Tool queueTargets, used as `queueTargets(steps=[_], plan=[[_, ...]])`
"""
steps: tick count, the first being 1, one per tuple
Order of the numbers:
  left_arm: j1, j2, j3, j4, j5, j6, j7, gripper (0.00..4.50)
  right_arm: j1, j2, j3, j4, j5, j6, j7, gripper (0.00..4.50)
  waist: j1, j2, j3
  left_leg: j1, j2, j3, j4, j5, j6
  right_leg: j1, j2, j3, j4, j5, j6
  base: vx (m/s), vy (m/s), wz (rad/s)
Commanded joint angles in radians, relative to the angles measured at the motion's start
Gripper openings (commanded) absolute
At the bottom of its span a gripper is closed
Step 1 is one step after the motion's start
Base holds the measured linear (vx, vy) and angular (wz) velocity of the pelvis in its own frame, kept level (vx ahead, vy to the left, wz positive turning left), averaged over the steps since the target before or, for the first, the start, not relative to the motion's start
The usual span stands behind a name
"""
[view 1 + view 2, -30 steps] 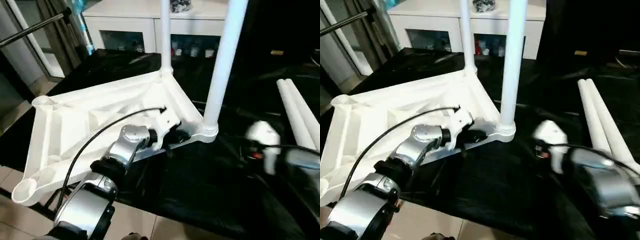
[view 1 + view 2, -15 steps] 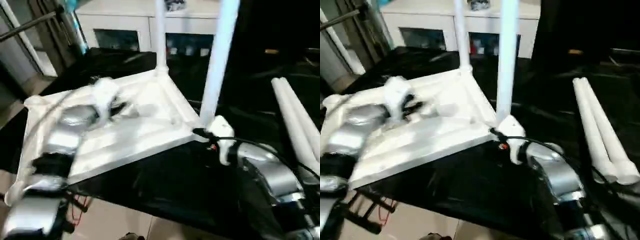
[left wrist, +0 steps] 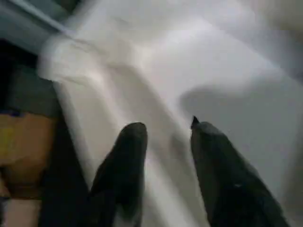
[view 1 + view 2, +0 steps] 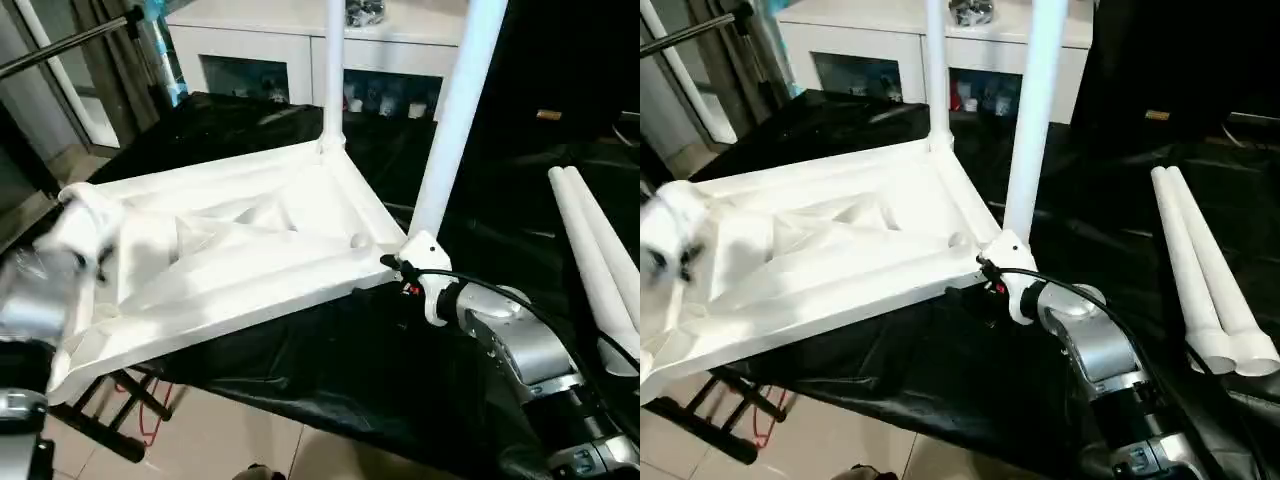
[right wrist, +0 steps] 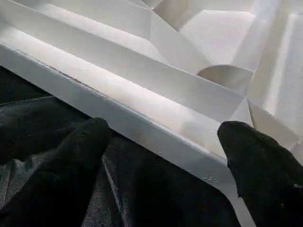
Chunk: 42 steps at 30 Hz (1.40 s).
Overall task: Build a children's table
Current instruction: Rotate table base
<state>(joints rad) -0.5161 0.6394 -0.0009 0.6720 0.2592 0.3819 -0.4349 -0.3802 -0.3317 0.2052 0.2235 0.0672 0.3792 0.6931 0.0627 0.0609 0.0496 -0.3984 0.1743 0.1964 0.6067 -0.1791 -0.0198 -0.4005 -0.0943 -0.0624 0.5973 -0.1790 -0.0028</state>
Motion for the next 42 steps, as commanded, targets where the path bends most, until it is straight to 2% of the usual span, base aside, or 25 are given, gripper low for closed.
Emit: queueTargets(steps=[1, 3, 5, 6, 9, 12, 13, 15, 16, 20, 21, 23, 27, 29, 31, 32, 34, 35, 36, 37, 38, 39, 40, 41, 42], plan=[[-0.011, -0.012, -0.023, 0.031, 0.000, -0.047, -0.028, 1.43, -0.001, -0.008, 0.004, 0.035, -0.016, 0.011, -0.010, 3.66, -0.004, 0.016, -0.068, 0.041, 0.051, -0.036, -0.092, -0.337, -0.055, 0.026, -0.052, 0.040, -0.060, -0.183, -0.191, 0.000, 0.000, 0.00], [-0.014, -0.030, -0.050, 0.043, -0.006, -0.049, -0.076, 1.08, -0.007, -0.002, 0.012, 0.059, -0.030, 0.015, -0.019, 3.40, -0.005, 0.013, -0.069, 0.038, 0.051, -0.036, -0.091, -0.326, -0.054, 0.029, -0.053, 0.039, -0.058, -0.132, -0.206, 0.000, 0.000, 0.00], [-0.018, -0.041, -0.073, 0.044, -0.007, -0.047, -0.123, 1.08, -0.018, 0.007, 0.020, 0.091, -0.047, 0.015, -0.037, 3.40, -0.008, 0.014, -0.068, 0.035, 0.050, -0.035, -0.092, -0.328, -0.055, 0.031, -0.053, 0.039, -0.055, -0.123, -0.217, 0.000, 0.000, 0.00], [-0.018, -0.041, -0.073, 0.044, -0.007, -0.047, -0.123, 0.96, -0.018, 0.007, 0.020, 0.091, -0.047, 0.015, -0.037, 3.19, -0.009, 0.012, -0.068, 0.037, 0.050, -0.034, -0.091, -0.330, -0.054, 0.032, -0.055, 0.039, -0.057, -0.129, -0.221, 0.000, 0.000, 0.00], [-0.023, -0.042, -0.122, 0.023, -0.012, -0.051, -0.232, 0.65, -0.049, 0.027, 0.021, 0.165, -0.068, -0.002, -0.078, 2.94, -0.013, 0.010, -0.064, 0.039, 0.049, -0.035, -0.093, -0.356, -0.050, 0.033, -0.058, 0.040, -0.065, -0.200, -0.214, 0.000, 0.000, 0.00], [-0.023, -0.038, -0.159, -0.012, -0.035, -0.053, -0.344, 0.48, -0.083, 0.042, 0.023, 0.231, -0.093, -0.030, -0.126, 2.68, -0.018, 0.013, -0.056, 0.047, 0.051, -0.038, -0.098, -0.419, -0.074, 0.026, -0.059, 0.041, -0.075, -0.313, -0.203, 0.000, 0.000, 0.00], [-0.003, -0.022, -0.208, -0.098, -0.074, -0.060, -0.491, 0.31, -0.125, 0.056, 0.014, 0.294, -0.115, -0.075, -0.188, 2.57, -0.018, 0.025, -0.055, 0.057, 0.052, -0.040, -0.100, -0.452, -0.088, 0.021, -0.061, 0.043, -0.078, -0.335, -0.199, 0.000, 0.000, 0.00], [0.005, -0.018, -0.224, -0.133, -0.091, -0.057, -0.546, 0.22, -0.141, 0.063, 0.007, 0.316, -0.119, -0.090, -0.211, 2.51, -0.025, 0.020, -0.057, 0.051, 0.052, -0.043, -0.103, -0.463, -0.098, 0.027, -0.061, 0.041, -0.076, -0.337, -0.201, 0.000, 0.000, 0.00], [0.016, -0.018, -0.236, -0.169, -0.112, -0.062, -0.588, 0.12, -0.150, 0.071, -0.003, 0.326, -0.111, -0.090, -0.219, 2.39, -0.025, 0.019, -0.058, 0.058, 0.052, -0.038, -0.100, -0.474, -0.097, 0.019, -0.058, 0.043, -0.078, -0.322, -0.208, 0.000, 0.000, 0.00], [0.030, -0.072, -0.277, -0.285, -0.196, -0.036, -0.715, 0.00, -0.192, 0.100, -0.025, 0.405, -0.118, -0.131, -0.266, 2.03, -0.025, 0.021, -0.063, 0.047, 0.052, -0.033, -0.096, -0.392, -0.076, 0.030, -0.057, 0.044, -0.066, -0.227, -0.236, 0.000, 0.000, 0.00], [0.026, -0.089, -0.281, -0.293, -0.203, -0.030, -0.721, 0.00, -0.200, 0.103, -0.025, 0.422, -0.120, -0.140, -0.273, 1.93, -0.025, 0.016, -0.065, 0.043, 0.051, -0.031, -0.094, -0.353, -0.066, 0.036, -0.056, 0.044, -0.061, -0.192, -0.245, 0.000, 0.000, 0.00], [0.012, -0.137, -0.291, -0.299, -0.214, -0.018, -0.719, 0.00, -0.217, 0.114, -0.027, 0.455, -0.122, -0.158, -0.285, 1.72, -0.025, 0.019, -0.066, 0.042, 0.049, -0.028, -0.091, -0.322, -0.054, 0.037, -0.055, 0.042, -0.059, -0.169, -0.254, 0.000, 0.000, 0.00], [-0.016, -0.185, -0.309, -0.273, -0.205, -0.031, -0.706, 0.00, -0.238, 0.126, -0.032, 0.494, -0.126, -0.182, -0.297, 1.48, -0.032, 0.007, -0.070, 0.033, 0.046, -0.024, -0.084, -0.250, -0.013, 0.047, -0.056, 0.041, -0.056, -0.124, -0.261, 0.000, 0.000, 0.00], [-0.051, -0.225, -0.310, -0.234, -0.199, -0.047, -0.677, 0.00, -0.245, 0.127, -0.034, 0.504, -0.126, -0.188, -0.300, 1.28, -0.034, 0.008, -0.071, 0.030, 0.045, -0.023, -0.080, -0.226, 0.001, 0.050, -0.057, 0.041, -0.057, -0.126, -0.261, 0.000, 0.000, 0.00], [-0.095, -0.264, -0.303, -0.181, -0.185, -0.073, -0.627, 0.00, -0.252, 0.123, -0.039, 0.520, -0.130, -0.203, -0.305, 1.05, -0.033, 0.007, -0.073, 0.032, 0.045, -0.022, -0.077, -0.213, 0.015, 0.049, -0.055, 0.040, -0.058, -0.127, -0.262, 0.000, 0.000, 0.00], [-0.117, -0.280, -0.300, -0.151, -0.176, -0.086, -0.603, 0.00, -0.255, 0.120, -0.043, 0.526, -0.131, -0.209, -0.306, 0.97, -0.035, 0.012, -0.071, 0.029, 0.044, -0.023, -0.077, -0.213, 0.017, 0.049, -0.054, 0.039, -0.058, -0.127, -0.262, 0.000, 0.000, 0.00], [-0.131, -0.290, -0.296, -0.131, -0.170, -0.097, -0.585, 0.00, -0.255, 0.116, -0.045, 0.526, -0.132, -0.212, -0.309, 0.84, -0.034, 0.007, -0.071, 0.029, 0.045, -0.023, -0.077, -0.224, 0.020, 0.051, -0.054, 0.038, -0.060, -0.142, -0.258, 0.000, 0.000, 0.00], [-0.148, -0.301, -0.293, -0.106, -0.163, -0.109, -0.560, 0.00, -0.256, 0.112, -0.048, 0.525, -0.135, -0.217, -0.313, 0.71, -0.034, 0.015, -0.072, 0.030, 0.045, -0.024, -0.077, -0.226, 0.020, 0.050, -0.054, 0.037, -0.060, -0.143, -0.258, 0.000, 0.000, 0.00], [-0.184, -0.319, -0.291, -0.043, -0.144, -0.138, -0.500, 0.00, -0.254, 0.103, -0.058, 0.511, -0.135, -0.221, -0.319, 0.62, -0.035, 0.028, -0.073, 0.033, 0.044, -0.025, -0.075, -0.229, 0.019, 0.049, -0.052, 0.036, -0.059, -0.133, -0.258, 0.000, 0.000, 0.00], [-0.193, -0.323, -0.291, -0.027, -0.139, -0.145, -0.482, 0.00, -0.252, 0.100, -0.062, 0.503, -0.134, -0.219, -0.321, 0.49, -0.036, 0.016, -0.073, 0.034, 0.044, -0.023, -0.075, -0.239, 0.019, 0.049, -0.049, 0.036, -0.062, -0.121, -0.261, 0.000, 0.000, 0.00], [-0.207, -0.328, -0.291, -0.001, -0.129, -0.156, -0.455, 0.00, -0.249, 0.095, -0.068, 0.491, -0.131, -0.217, -0.323, 0.41, -0.036, 0.018, -0.074, 0.031, 0.042, -0.024, -0.074, -0.232, 0.021, 0.052, -0.048, 0.035, -0.060, -0.112, -0.261, 0.000, 0.000, 0.00], [-0.231, -0.336, -0.294, 0.047, -0.113, -0.174, -0.413, 0.00, -0.241, 0.086, -0.078, 0.463, -0.128, -0.213, -0.326, 0.32, -0.033, 0.030, -0.076, 0.031, 0.042, -0.026, -0.072, -0.221, 0.026, 0.054, -0.051, 0.034, -0.056, -0.092, -0.265, 0.000, 0.000, 0.00], [-0.272, -0.345, -0.301, 0.136, -0.076, -0.208, -0.321, 0.00, -0.222, 0.065, -0.099, 0.401, -0.124, -0.196, -0.333, 0.25, -0.034, 0.020, -0.075, 0.030, 0.041, -0.024, -0.069, -0.209, 0.039, 0.054, -0.048, 0.034, -0.058, -0.072, -0.264, 0.000, 0.000, 0.00], [-0.275, -0.345, -0.302, 0.142, -0.074, -0.211, -0.313, 0.00, -0.220, 0.063, -0.101, 0.397, -0.123, -0.195, -0.333, 0.16, -0.033, 0.018, -0.074, 0.027, 0.038, -0.023, -0.068, -0.202, 0.046, 0.056, -0.046, 0.034, -0.059, -0.069, -0.257, 0.000, 0.000, 0.00], [-0.305, -0.350, -0.308, 0.212, -0.045, -0.243, -0.233, 0.00, -0.201, 0.044, -0.121, 0.339, -0.119, -0.175, -0.339, 0.07, -0.030, 0.041, -0.076, 0.029, 0.038, -0.027, -0.066, -0.185, 0.053, 0.056, -0.049, 0.033, -0.055, -0.058, -0.255, 0.000, 0.000, 0.00]])
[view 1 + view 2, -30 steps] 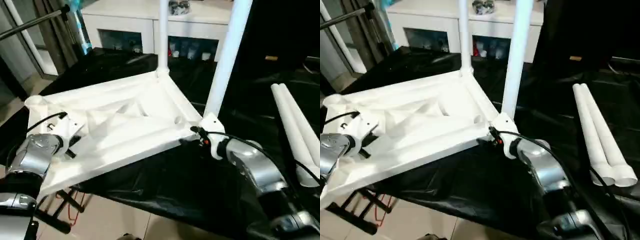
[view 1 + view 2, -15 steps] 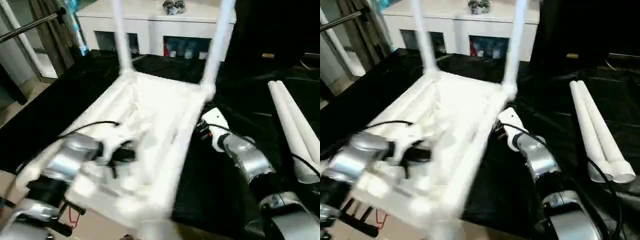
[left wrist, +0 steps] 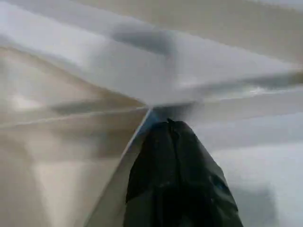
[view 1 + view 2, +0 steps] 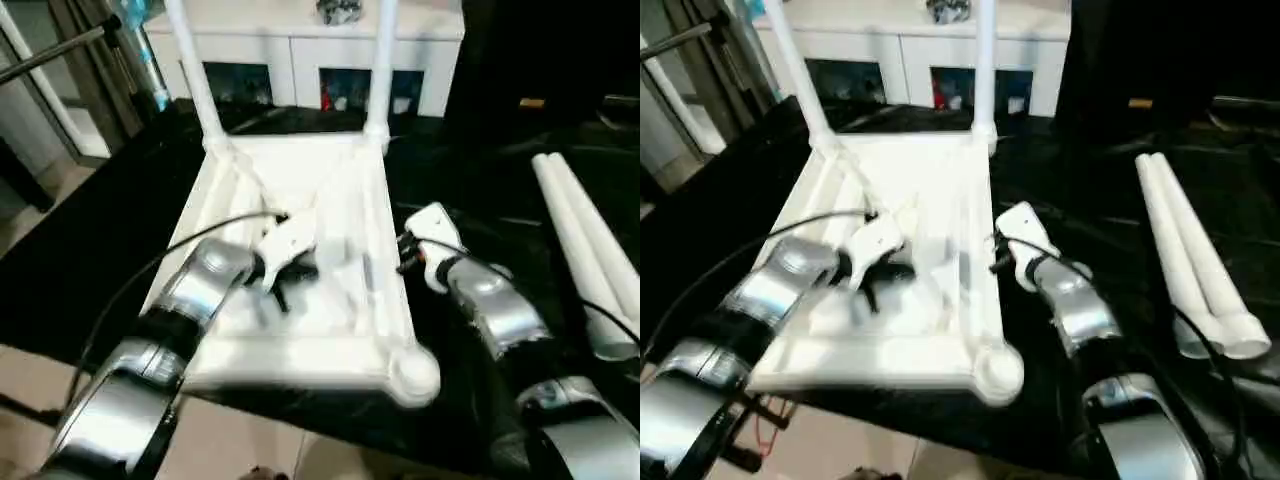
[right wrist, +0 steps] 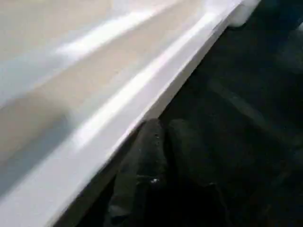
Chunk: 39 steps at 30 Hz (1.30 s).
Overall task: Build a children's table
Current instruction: Rotate table base
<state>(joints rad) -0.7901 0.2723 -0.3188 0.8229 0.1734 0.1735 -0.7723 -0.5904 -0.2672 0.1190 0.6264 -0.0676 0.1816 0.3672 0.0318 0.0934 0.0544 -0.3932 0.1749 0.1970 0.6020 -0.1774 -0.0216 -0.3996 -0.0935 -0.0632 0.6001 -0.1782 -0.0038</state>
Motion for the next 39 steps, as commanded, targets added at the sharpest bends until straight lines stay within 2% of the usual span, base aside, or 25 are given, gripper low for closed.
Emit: queueTargets(steps=[1, 2, 4, 5, 6, 7, 8, 9, 10, 11, 12, 15, 16, 17, 18, 21, 22, 25, 27, 28, 29, 30, 31, 33, 39], plan=[[-0.044, 0.015, 0.010, 0.089, 0.053, -0.046, 0.151, 0.00, 0.020, -0.030, -0.048, -0.094, 0.017, 0.039, -0.021, 0.07, -0.002, 0.003, -0.083, 0.025, 0.040, -0.029, -0.062, -0.189, 0.058, 0.058, -0.048, 0.032, -0.059, -0.051, -0.251, 0.000, 0.000, 0.00], [-0.053, 0.013, 0.012, 0.113, 0.061, -0.058, 0.191, 0.00, 0.029, -0.040, -0.061, -0.123, 0.017, 0.057, -0.034, 0.07, -0.004, -0.003, -0.082, 0.022, 0.038, -0.028, -0.061, -0.182, 0.065, 0.059, -0.045, 0.031, -0.062, -0.045, -0.247, 0.000, 0.000, 0.00], [-0.070, 0.005, 0.026, 0.158, 0.061, -0.100, 0.255, 0.00, 0.037, -0.064, -0.102, -0.162, 0.015, 0.097, -0.079, 0.07, -0.001, 0.008, -0.084, 0.021, 0.034, -0.028, -0.056, -0.157, 0.076, 0.060, -0.048, 0.029, -0.062, -0.051, -0.249, 0.000, 0.000, 0.00], [-0.070, 0.005, 0.026, 0.158, 0.061, -0.100, 0.255, 0.00, 0.037, -0.064, -0.102, -0.162, 0.015, 0.097, -0.079, 0.07, -0.003, 0.005, -0.084, 0.020, 0.034, -0.027, -0.056, -0.158, 0.078, 0.060, -0.047, 0.029, -0.064, -0.057, -0.249, 0.000, 0.000, 0.00], [-0.069, -0.001, 0.038, 0.154, 0.048, -0.110, 0.253, 0.00, 0.037, -0.081, -0.131, -0.177, 0.020, 0.134, -0.096, 0.07, -0.003, 0.001, -0.085, 0.020, 0.033, -0.027, -0.056, -0.154, 0.081, 0.061, -0.047, 0.028, -0.064, -0.065, -0.255, 0.000, 0.000, 0.00], [-0.068, -0.004, 0.045, 0.148, 0.041, -0.115, 0.248, 0.00, 0.037, -0.093, -0.146, -0.186, 0.022, 0.160, -0.104, 0.07, 0.000, 0.002, -0.086, 0.020, 0.034, -0.027, -0.055, -0.147, 0.084, 0.061, -0.048, 0.028, -0.064, -0.073, -0.260, 0.000, 0.000, 0.00], [-0.065, -0.014, 0.065, 0.133, 0.016, -0.127, 0.229, 0.00, 0.043, -0.118, -0.189, -0.215, 0.048, 0.230, -0.095, 0.07, 0.001, 0.006, -0.086, 0.020, 0.035, -0.027, -0.054, -0.147, 0.086, 0.059, -0.048, 0.028, -0.065, -0.077, -0.261, 0.000, 0.000, 0.00], [-0.065, -0.014, 0.066, 0.132, 0.016, -0.127, 0.228, 0.00, 0.043, -0.119, -0.191, -0.215, 0.049, 0.231, -0.094, 0.07, 0.002, 0.005, -0.085, 0.021, 0.036, -0.027, -0.055, -0.150, 0.089, 0.060, -0.048, 0.028, -0.066, -0.082, -0.262, 0.000, 0.000, 0.00], [-0.060, -0.018, 0.079, 0.115, -0.001, -0.126, 0.212, 0.00, 0.046, -0.131, -0.214, -0.228, 0.069, 0.266, -0.083, 0.32, 0.003, 0.004, -0.086, 0.019, 0.036, -0.027, -0.054, -0.146, 0.092, 0.061, -0.049, 0.027, -0.064, -0.077, -0.265, 0.000, 0.000, 0.00], [-0.051, -0.021, 0.093, 0.085, -0.025, -0.123, 0.186, 0.00, 0.049, -0.150, -0.240, -0.241, 0.078, 0.303, -0.086, 0.32, 0.003, 0.008, -0.085, 0.021, 0.037, -0.027, -0.055, -0.145, 0.093, 0.060, -0.049, 0.027, -0.065, -0.078, -0.266, 0.000, 0.000, 0.00], [-0.045, -0.024, 0.105, 0.063, -0.048, -0.124, 0.166, 0.21, 0.054, -0.169, -0.263, -0.260, 0.082, 0.343, -0.093, 0.40, 0.004, 0.003, -0.086, 0.018, 0.037, -0.026, -0.054, -0.138, 0.097, 0.060, -0.048, 0.027, -0.064, -0.069, -0.268, 0.000, 0.000, 0.00], [0.011, -0.023, 0.132, -0.098, -0.140, -0.051, 0.072, 0.44, 0.056, -0.242, -0.330, -0.274, 0.081, 0.434, -0.121, 0.69, 0.010, -0.002, -0.087, 0.019, 0.042, -0.025, -0.053, -0.102, 0.105, 0.062, -0.051, 0.028, -0.057, -0.043, -0.284, 0.000, 0.000, 0.00], [0.034, -0.020, 0.134, -0.162, -0.163, -0.021, 0.041, 0.53, 0.055, -0.263, -0.343, -0.272, 0.081, 0.451, -0.122, 0.79, 0.011, -0.005, -0.087, 0.018, 0.039, -0.022, -0.050, -0.099, 0.114, 0.058, -0.049, 0.028, -0.058, -0.045, -0.285, 0.000, 0.000, 0.00], [0.034, -0.020, 0.134, -0.162, -0.163, -0.021, 0.041, 0.53, 0.055, -0.263, -0.343, -0.272, 0.081, 0.451, -0.122, 0.79, 0.013, -0.002, -0.087, 0.018, 0.040, -0.023, -0.050, -0.099, 0.115, 0.060, -0.052, 0.027, -0.056, -0.052, -0.285, 0.000, 0.000, 0.00], [0.064, -0.016, 0.127, -0.248, -0.191, 0.013, 0.002, 0.65, 0.054, -0.285, -0.361, -0.267, 0.086, 0.472, -0.120, 0.84, 0.013, -0.010, -0.085, 0.018, 0.040, -0.020, -0.050, -0.105, 0.118, 0.058, -0.051, 0.027, -0.061, -0.078, -0.279, 0.000, 0.000, 0.00], [0.129, -0.002, 0.102, -0.439, -0.268, 0.091, -0.091, 0.86, 0.052, -0.328, -0.394, -0.254, 0.103, 0.524, -0.107, 1.21, 0.013, -0.008, -0.081, 0.018, 0.043, -0.020, -0.052, -0.122, 0.111, 0.057, -0.053, 0.026, -0.064, -0.152, -0.267, 0.000, 0.000, 0.00], [0.167, 0.011, 0.082, -0.558, -0.327, 0.143, -0.149, 0.95, 0.053, -0.359, -0.409, -0.242, 0.114, 0.566, -0.091, 1.26, 0.014, -0.010, -0.080, 0.020, 0.046, -0.021, -0.054, -0.136, 0.102, 0.056, -0.053, 0.026, -0.066, -0.178, -0.262, 0.000, 0.000, 0.00], [0.194, 0.021, 0.066, -0.630, -0.364, 0.162, -0.189, 1.12, 0.064, -0.384, -0.410, -0.253, 0.117, 0.605, -0.068, 1.42, 0.014, -0.007, -0.074, 0.020, 0.041, -0.017, -0.054, -0.157, 0.091, 0.049, -0.045, 0.026, -0.072, -0.213, -0.247, 0.000, 0.000, 0.00], [0.211, 0.024, 0.061, -0.677, -0.379, 0.194, -0.204, 1.21, 0.074, -0.401, -0.413, -0.260, 0.121, 0.642, -0.053, 1.64, 0.012, -0.008, -0.072, 0.021, 0.040, -0.018, -0.055, -0.169, 0.080, 0.050, -0.046, 0.027, -0.074, -0.245, -0.233, 0.000, 0.000, 0.00], [0.218, 0.023, 0.057, -0.694, -0.382, 0.204, -0.208, 1.46, 0.080, -0.410, -0.418, -0.260, 0.124, 0.659, -0.047, 1.73, 0.011, -0.008, -0.071, 0.021, 0.039, -0.018, -0.055, -0.178, 0.072, 0.050, -0.046, 0.027, -0.078, -0.271, -0.223, 0.000, 0.000, 0.00], [0.224, 0.021, 0.056, -0.711, -0.383, 0.219, -0.207, 1.52, 0.086, -0.417, -0.423, -0.262, 0.131, 0.678, -0.039, 1.78, 0.011, -0.005, -0.071, 0.022, 0.039, -0.019, -0.055, -0.181, 0.069, 0.050, -0.046, 0.027, -0.079, -0.278, -0.218, 0.000, 0.000, 0.00], [0.226, 0.019, 0.055, -0.717, -0.383, 0.225, -0.206, 1.54, 0.090, -0.421, -0.422, -0.265, 0.133, 0.687, -0.032, 1.87, 0.010, -0.007, -0.073, 0.021, 0.038, -0.019, -0.055, -0.175, 0.066, 0.050, -0.045, 0.027, -0.080, -0.275, -0.213, 0.000, 0.000, 0.00], [0.230, 0.017, 0.053, -0.729, -0.384, 0.237, -0.206, 1.59, 0.097, -0.425, -0.420, -0.272, 0.138, 0.702, -0.024, 1.98, 0.006, -0.003, -0.072, 0.020, 0.037, -0.020, -0.055, -0.176, 0.065, 0.050, -0.042, 0.026, -0.080, -0.272, -0.209, 0.000, 0.000, 0.00], [0.236, 0.017, 0.049, -0.750, -0.385, 0.260, -0.207, 1.88, 0.108, -0.432, -0.412, -0.284, 0.145, 0.722, -0.013, 2.16, 0.004, -0.001, -0.074, 0.020, 0.037, -0.020, -0.054, -0.176, 0.066, 0.051, -0.043, 0.026, -0.079, -0.271, -0.206, 0.000, 0.000, 0.00], [0.244, 0.040, 0.040, -0.811, -0.408, 0.322, -0.210, 2.41, 0.138, -0.438, -0.387, -0.332, 0.173, 0.787, 0.035, 2.67, 0.004, -0.001, -0.076, 0.019, 0.034, -0.019, -0.051, -0.162, 0.079, 0.050, -0.042, 0.025, -0.081, -0.281, -0.201, 0.000, 0.000, 0.00]])
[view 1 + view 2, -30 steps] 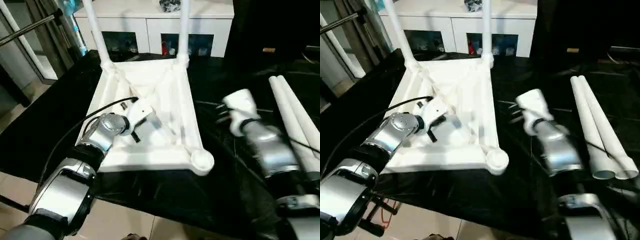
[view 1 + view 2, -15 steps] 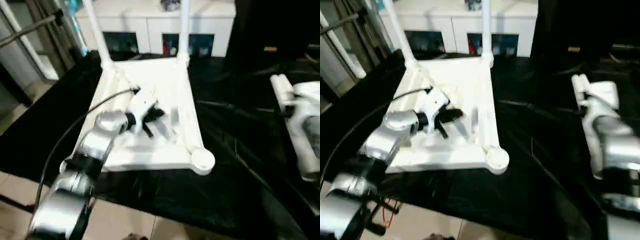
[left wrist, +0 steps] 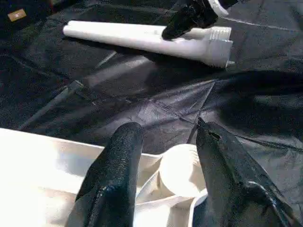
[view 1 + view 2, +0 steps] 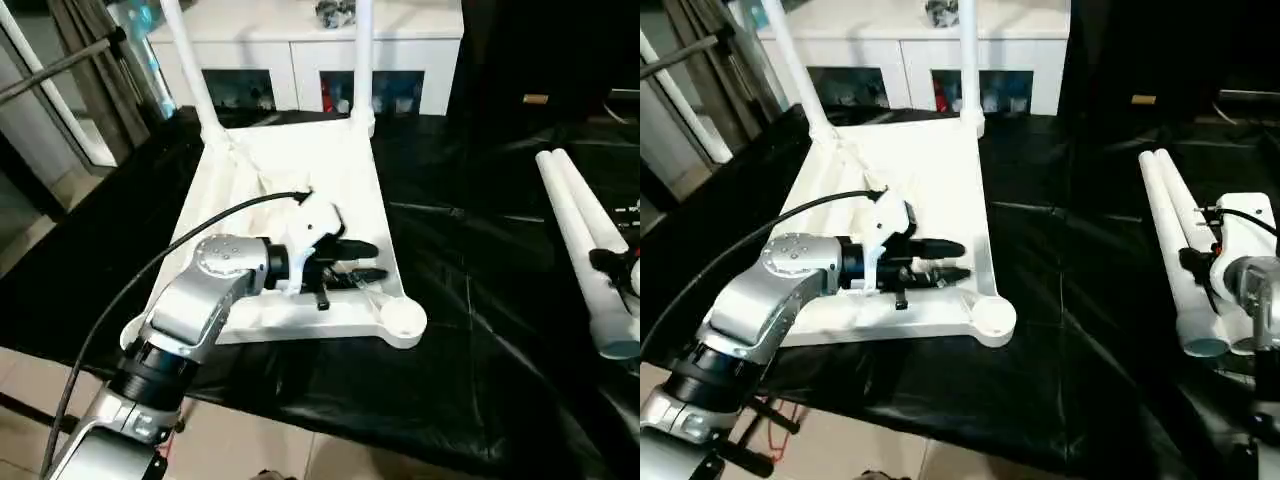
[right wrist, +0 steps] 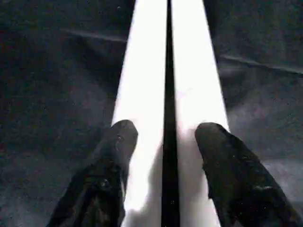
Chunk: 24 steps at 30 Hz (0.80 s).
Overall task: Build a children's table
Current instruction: Rotate table base, then pick table leg
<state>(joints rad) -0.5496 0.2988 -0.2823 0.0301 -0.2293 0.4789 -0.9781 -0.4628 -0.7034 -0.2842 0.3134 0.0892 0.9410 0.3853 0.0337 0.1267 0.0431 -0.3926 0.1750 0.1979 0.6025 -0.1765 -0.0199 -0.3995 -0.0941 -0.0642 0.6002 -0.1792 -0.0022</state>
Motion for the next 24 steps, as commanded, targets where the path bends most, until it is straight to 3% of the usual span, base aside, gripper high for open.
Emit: queueTargets(steps=[1, 12, 16, 20, 24], plan=[[0.005, 0.015, 0.004, -0.022, -0.006, 0.021, -0.007, 2.52, 0.016, 0.000, 0.020, -0.030, 0.023, 0.032, 0.027, 2.84, 0.001, -0.033, -0.065, 0.019, 0.034, -0.020, -0.052, -0.164, 0.078, 0.049, -0.041, 0.025, -0.083, -0.296, -0.196, 0.000, 0.000, 0.00], [0.007, 0.033, 0.004, -0.055, -0.017, 0.054, -0.002, 3.46, 0.000, 0.019, -0.008, -0.099, 0.065, 0.045, 0.041, 3.74, 0.001, -0.031, -0.068, 0.020, 0.035, -0.022, -0.052, -0.152, 0.073, 0.047, -0.041, 0.026, -0.082, -0.292, -0.181, 0.000, 0.000, 0.00], [0.005, 0.036, 0.002, -0.058, -0.018, 0.058, -0.006, 3.81, 0.001, 0.016, -0.007, -0.095, 0.086, 0.102, 0.057, 4.05, 0.002, -0.029, -0.069, 0.019, 0.034, -0.022, -0.051, -0.142, 0.074, 0.048, -0.040, 0.025, -0.080, -0.278, -0.187, 0.000, 0.000, 0.00], [0.009, 0.050, -0.014, -0.072, -0.024, 0.075, -0.023, 4.17, 0.031, -0.005, 0.054, -0.092, 0.084, 0.184, 0.084, 4.40, 0.005, -0.030, -0.070, 0.019, 0.035, -0.022, -0.051, -0.135, 0.074, 0.049, -0.041, 0.026, -0.078, -0.265, -0.192, 0.000, 0.000, 0.00], [0.012, 0.058, -0.023, -0.083, -0.029, 0.088, -0.035, 4.47, 0.029, 0.003, 0.047, -0.069, 0.094, 0.223, 0.069, 4.45, 0.005, -0.032, -0.069, 0.019, 0.035, -0.022, -0.051, -0.138, 0.067, 0.049, -0.042, 0.026, -0.079, -0.281, -0.191, 0.000, 0.000, 0.00]])
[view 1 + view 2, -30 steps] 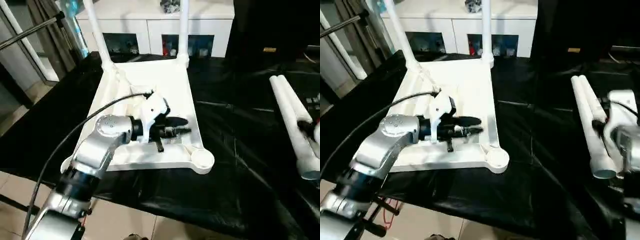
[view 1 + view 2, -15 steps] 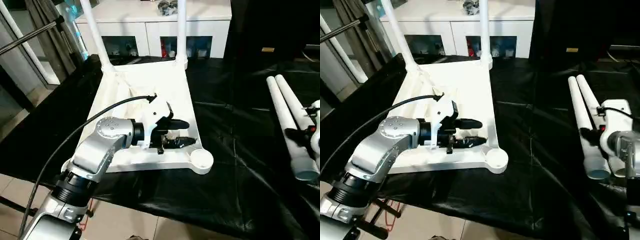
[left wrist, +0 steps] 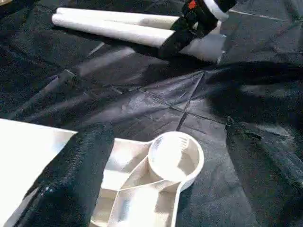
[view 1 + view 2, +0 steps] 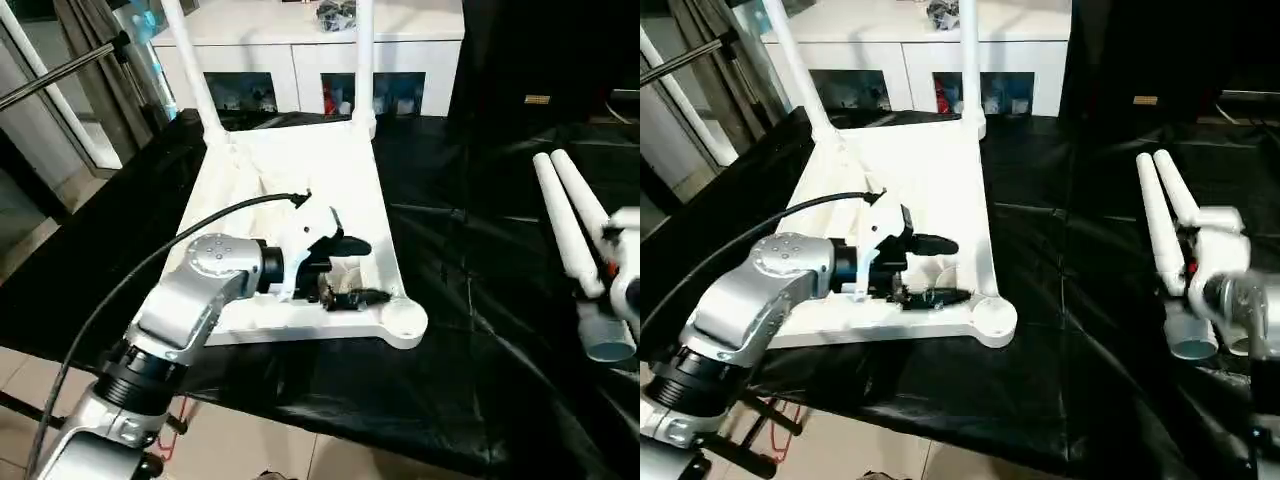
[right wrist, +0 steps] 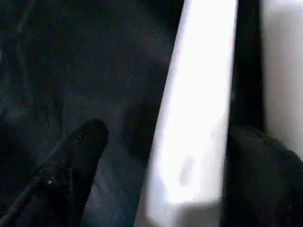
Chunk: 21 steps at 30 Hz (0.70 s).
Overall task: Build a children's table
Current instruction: Pick table leg
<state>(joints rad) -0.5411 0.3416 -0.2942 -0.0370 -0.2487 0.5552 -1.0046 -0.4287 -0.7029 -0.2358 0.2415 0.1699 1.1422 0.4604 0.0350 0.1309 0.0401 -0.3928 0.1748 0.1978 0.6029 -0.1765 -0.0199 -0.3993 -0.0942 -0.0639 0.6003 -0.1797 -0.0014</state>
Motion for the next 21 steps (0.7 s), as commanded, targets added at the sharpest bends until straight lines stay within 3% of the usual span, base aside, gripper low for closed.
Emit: queueTargets(steps=[1, 3, 10, 20, 21], plan=[[0.005, 0.019, -0.014, -0.021, -0.013, 0.019, -0.015, 4.47, -0.007, 0.006, -0.005, 0.011, 0.020, 0.031, -0.002, 4.45, 0.004, -0.035, -0.066, 0.020, 0.034, -0.022, -0.051, -0.136, 0.067, 0.048, -0.042, 0.026, -0.079, -0.282, -0.192, 0.000, 0.000, 0.00], [0.007, 0.026, -0.019, -0.029, -0.021, 0.033, -0.026, 4.47, -0.007, 0.009, -0.005, 0.016, 0.031, 0.044, 0.011, 4.45, 0.004, -0.036, -0.066, 0.019, 0.034, -0.021, -0.051, -0.140, 0.065, 0.048, -0.041, 0.026, -0.080, -0.289, -0.189, 0.000, 0.000, 0.00], [0.008, 0.028, -0.022, -0.034, -0.022, 0.046, -0.025, 4.50, -0.006, 0.020, 0.005, 0.034, 0.040, 0.056, 0.017, 3.71, 0.004, -0.040, -0.067, 0.020, 0.035, -0.022, -0.051, -0.136, 0.058, 0.048, -0.042, 0.027, -0.078, -0.294, -0.185, 0.000, 0.000, 0.00], [0.007, 0.029, -0.010, -0.024, -0.027, 0.065, -0.008, 4.50, -0.027, 0.038, -0.012, 0.068, 0.048, 0.047, -0.004, 3.10, 0.004, -0.046, -0.066, 0.020, 0.034, -0.021, -0.051, -0.135, 0.054, 0.048, -0.042, 0.027, -0.078, -0.306, -0.181, 0.000, 0.000, 0.00], [0.006, 0.026, -0.006, -0.019, -0.027, 0.072, 0.000, 4.50, -0.027, 0.040, -0.012, 0.067, 0.051, 0.047, -0.001, 2.87, 0.003, -0.047, -0.066, 0.020, 0.034, -0.021, -0.051, -0.135, 0.055, 0.048, -0.042, 0.027, -0.079, -0.305, -0.180, 0.000, 0.000, 0.00]])
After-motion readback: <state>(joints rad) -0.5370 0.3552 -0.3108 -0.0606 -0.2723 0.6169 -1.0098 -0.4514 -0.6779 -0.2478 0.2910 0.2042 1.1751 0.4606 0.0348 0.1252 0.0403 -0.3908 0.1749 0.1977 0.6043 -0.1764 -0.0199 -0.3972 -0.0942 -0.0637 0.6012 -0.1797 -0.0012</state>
